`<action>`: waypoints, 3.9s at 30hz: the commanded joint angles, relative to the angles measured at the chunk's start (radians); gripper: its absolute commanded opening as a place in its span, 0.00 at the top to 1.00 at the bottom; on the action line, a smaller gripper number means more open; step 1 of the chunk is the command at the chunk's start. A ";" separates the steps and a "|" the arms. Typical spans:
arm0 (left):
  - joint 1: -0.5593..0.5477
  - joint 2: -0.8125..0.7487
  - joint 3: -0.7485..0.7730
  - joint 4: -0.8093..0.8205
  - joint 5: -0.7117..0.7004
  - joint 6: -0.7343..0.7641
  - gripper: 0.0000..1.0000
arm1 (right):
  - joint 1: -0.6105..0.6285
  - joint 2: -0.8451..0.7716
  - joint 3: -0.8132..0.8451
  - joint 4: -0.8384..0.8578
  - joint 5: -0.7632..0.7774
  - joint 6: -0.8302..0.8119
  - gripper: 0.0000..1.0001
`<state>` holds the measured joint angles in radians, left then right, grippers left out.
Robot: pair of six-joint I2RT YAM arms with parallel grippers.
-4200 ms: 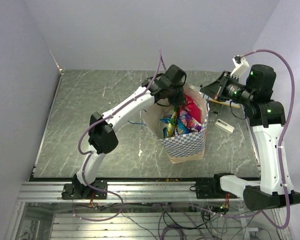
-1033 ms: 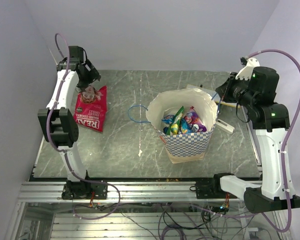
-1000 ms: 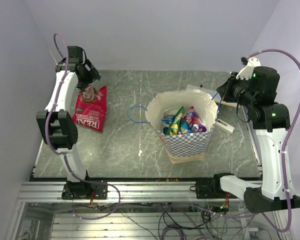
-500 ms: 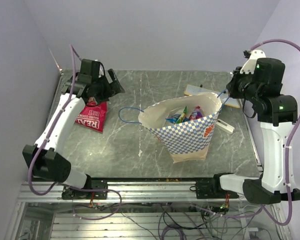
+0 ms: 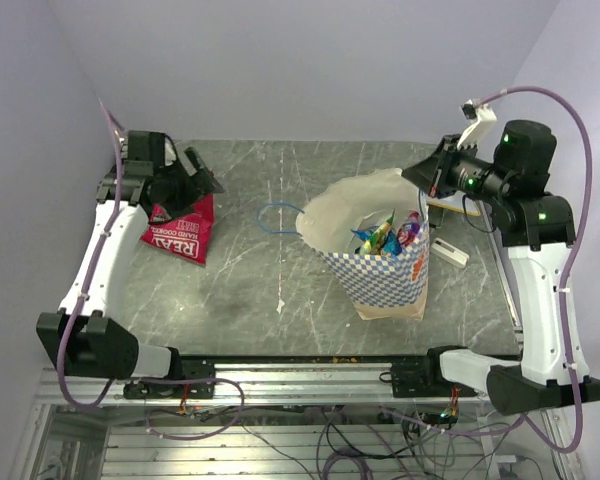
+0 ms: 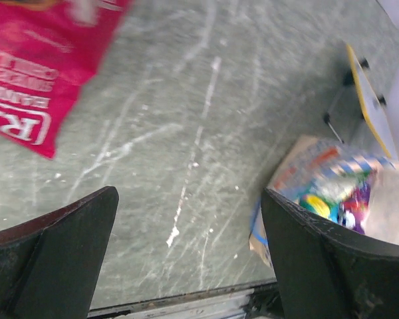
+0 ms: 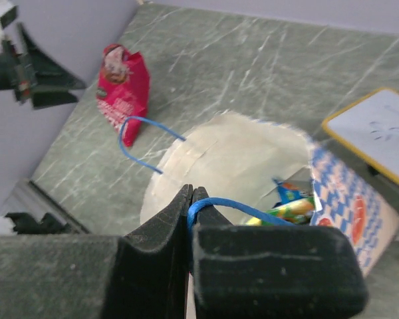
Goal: Take the snacks out of the paper bag
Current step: Place the snack at the center of the board, then adjust the paper bag at the center of the board.
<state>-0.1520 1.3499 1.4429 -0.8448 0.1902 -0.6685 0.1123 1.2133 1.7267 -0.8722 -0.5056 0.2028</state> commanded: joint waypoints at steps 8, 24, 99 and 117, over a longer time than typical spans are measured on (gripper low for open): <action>0.227 0.275 0.013 0.260 -0.048 -0.081 0.01 | 0.002 -0.053 -0.081 0.176 -0.241 0.157 1.00; 0.230 0.797 0.394 0.283 0.041 -0.016 0.01 | 0.003 0.045 0.021 0.167 -0.240 0.196 1.00; -0.651 -0.127 -0.373 0.341 0.270 -0.115 0.92 | 0.011 -0.200 -0.367 0.614 -0.413 0.426 1.00; -0.866 0.008 0.059 0.147 -0.177 0.053 0.34 | 0.041 -0.112 -0.247 0.511 -0.361 0.402 1.00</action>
<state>-0.9306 1.2877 1.4879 -0.7639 0.1558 -0.6216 0.1448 1.1152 1.4269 -0.3908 -0.8619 0.6090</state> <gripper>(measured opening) 0.661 0.006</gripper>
